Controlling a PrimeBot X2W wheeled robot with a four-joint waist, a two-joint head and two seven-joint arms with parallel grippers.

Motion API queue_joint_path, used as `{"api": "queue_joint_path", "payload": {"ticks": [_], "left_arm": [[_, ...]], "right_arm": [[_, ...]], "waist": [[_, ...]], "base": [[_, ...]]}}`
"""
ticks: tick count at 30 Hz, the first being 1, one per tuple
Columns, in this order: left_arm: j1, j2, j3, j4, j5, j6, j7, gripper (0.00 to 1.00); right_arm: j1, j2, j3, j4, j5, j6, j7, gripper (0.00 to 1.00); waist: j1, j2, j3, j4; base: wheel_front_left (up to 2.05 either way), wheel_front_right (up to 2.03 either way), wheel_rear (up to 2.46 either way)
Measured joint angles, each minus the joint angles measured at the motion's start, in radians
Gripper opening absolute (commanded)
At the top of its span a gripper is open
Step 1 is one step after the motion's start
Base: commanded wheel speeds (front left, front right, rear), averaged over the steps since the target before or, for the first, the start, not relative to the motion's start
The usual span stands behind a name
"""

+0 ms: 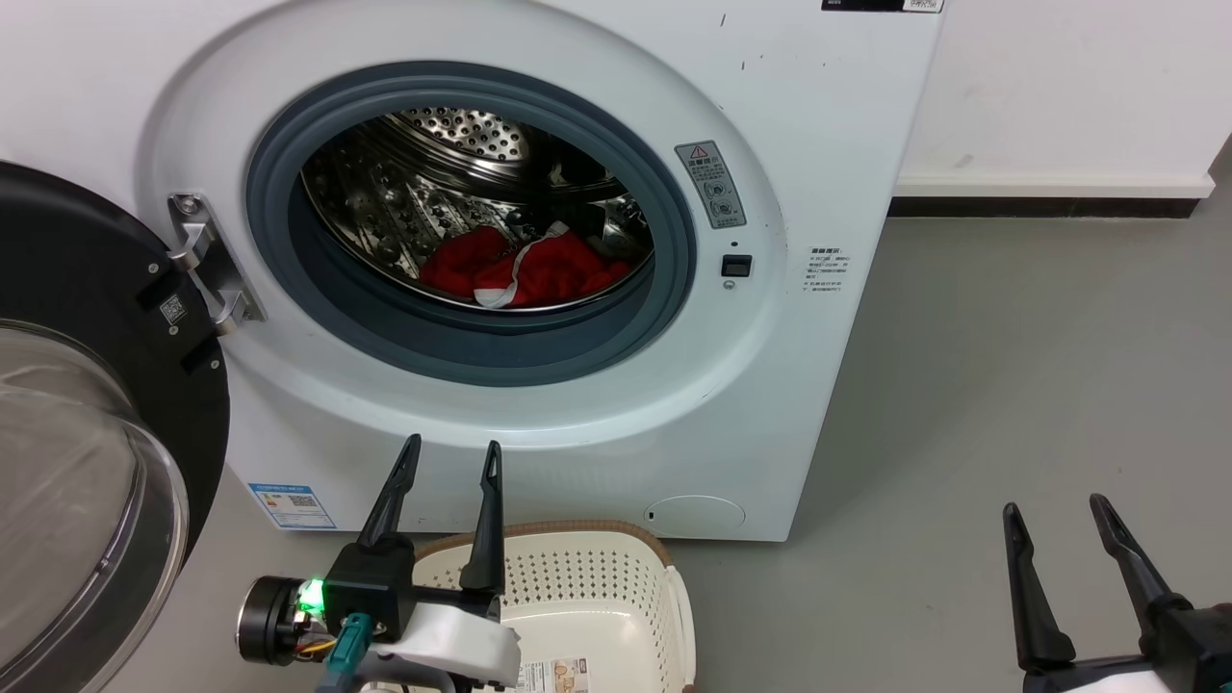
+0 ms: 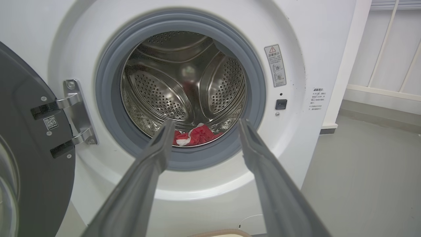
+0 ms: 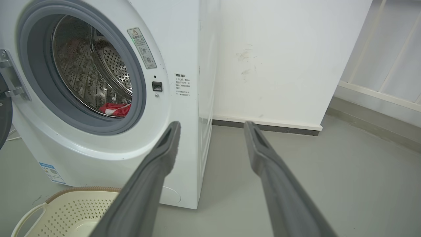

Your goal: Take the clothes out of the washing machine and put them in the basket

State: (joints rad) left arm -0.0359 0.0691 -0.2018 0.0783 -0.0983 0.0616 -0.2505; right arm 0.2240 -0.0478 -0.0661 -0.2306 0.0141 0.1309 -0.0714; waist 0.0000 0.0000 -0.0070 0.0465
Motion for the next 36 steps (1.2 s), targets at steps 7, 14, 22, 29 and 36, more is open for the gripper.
{"api": "queue_joint_path", "payload": {"ticks": [7,14,22,29,36], "left_arm": [[0.002,-0.006,0.003,0.01,0.034,0.002,-0.011,1.0],[0.004,-0.01,0.004,0.02,0.033,0.001,-0.012,1.0],[0.004,-0.013,0.001,0.026,0.034,0.0,-0.012,1.0],[0.002,-0.015,-0.01,0.032,0.043,-0.002,-0.012,1.0],[-0.022,-0.016,-0.016,0.03,0.044,0.004,-0.012,1.0]], "right_arm": [[0.007,0.0,0.0,-0.005,-0.034,0.0,-0.007,1.0],[0.007,0.0,-0.002,0.001,-0.025,0.0,-0.011,1.0],[0.007,0.0,-0.005,0.007,-0.015,0.0,-0.012,1.0],[0.007,0.0,-0.008,0.005,-0.007,0.0,-0.016,1.0],[0.0,0.0,-0.009,-0.006,-0.004,0.0,-0.017,1.0]], "waist": [[0.0,0.0,0.001,0.001],[0.0,0.0,0.004,0.001],[0.0,0.0,0.01,0.004],[0.0,0.0,0.022,0.011],[0.0,0.0,0.066,0.019]], "base": [[0.0,0.0,0.0],[0.0,0.0,0.0],[0.0,0.0,0.0],[0.0,0.0,0.0],[0.0,0.0,0.0]]}}
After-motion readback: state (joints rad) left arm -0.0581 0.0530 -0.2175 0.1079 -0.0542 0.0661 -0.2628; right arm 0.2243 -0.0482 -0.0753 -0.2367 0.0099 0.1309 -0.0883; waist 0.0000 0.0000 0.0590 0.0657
